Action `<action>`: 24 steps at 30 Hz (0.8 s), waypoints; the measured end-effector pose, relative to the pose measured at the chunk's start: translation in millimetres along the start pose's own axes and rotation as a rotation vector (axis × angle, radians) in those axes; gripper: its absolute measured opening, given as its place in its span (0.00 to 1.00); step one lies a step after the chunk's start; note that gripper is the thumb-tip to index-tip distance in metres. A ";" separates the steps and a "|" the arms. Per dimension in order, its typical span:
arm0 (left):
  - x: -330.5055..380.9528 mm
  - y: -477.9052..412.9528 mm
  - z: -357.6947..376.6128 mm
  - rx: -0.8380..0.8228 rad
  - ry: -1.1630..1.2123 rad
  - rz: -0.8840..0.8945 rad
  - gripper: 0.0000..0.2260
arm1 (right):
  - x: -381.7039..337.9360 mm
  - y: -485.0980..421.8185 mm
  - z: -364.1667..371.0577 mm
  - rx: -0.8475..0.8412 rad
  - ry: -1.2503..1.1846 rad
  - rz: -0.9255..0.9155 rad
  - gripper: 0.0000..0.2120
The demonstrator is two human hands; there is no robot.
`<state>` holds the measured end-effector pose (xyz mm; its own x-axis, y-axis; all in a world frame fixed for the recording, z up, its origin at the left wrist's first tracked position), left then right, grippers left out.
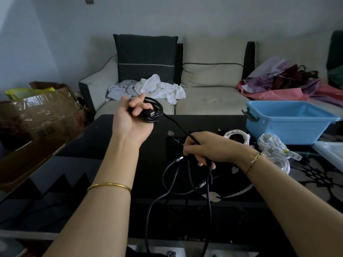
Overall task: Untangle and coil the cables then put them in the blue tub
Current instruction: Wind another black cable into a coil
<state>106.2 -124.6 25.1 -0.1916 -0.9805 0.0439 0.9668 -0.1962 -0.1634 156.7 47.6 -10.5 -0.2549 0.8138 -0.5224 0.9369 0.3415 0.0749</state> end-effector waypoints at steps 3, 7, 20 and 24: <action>2.2 -5.8 -3.9 -0.023 -0.070 0.075 0.15 | -17.7 -0.7 3.7 -0.101 0.105 -0.041 0.04; -3.9 -8.7 -10.7 0.058 -0.233 0.146 0.11 | -33.1 1.5 5.5 -0.160 0.187 -0.088 0.06; -41.4 9.0 -28.3 -0.204 -1.812 -0.303 0.14 | 1.4 13.5 -52.0 0.580 -0.133 0.020 0.06; -48.8 20.9 -18.1 -0.233 -1.486 -0.596 0.27 | 23.6 8.4 -48.8 0.660 -0.300 0.084 0.03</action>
<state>132.7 -81.1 1.7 -0.0529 0.0803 0.9954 0.7472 -0.6581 0.0928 146.9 92.6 19.3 -0.1877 0.6288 -0.7546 0.9236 -0.1486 -0.3535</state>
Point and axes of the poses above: each hand's wrist, its own y-axis away from the middle knuckle, its own z-axis out of the palm, x = y × z, the point moved 3 cm from there along -y, towards the middle knuckle, and after that the axes turned 11 degrees about y, right-handed, at the moved point
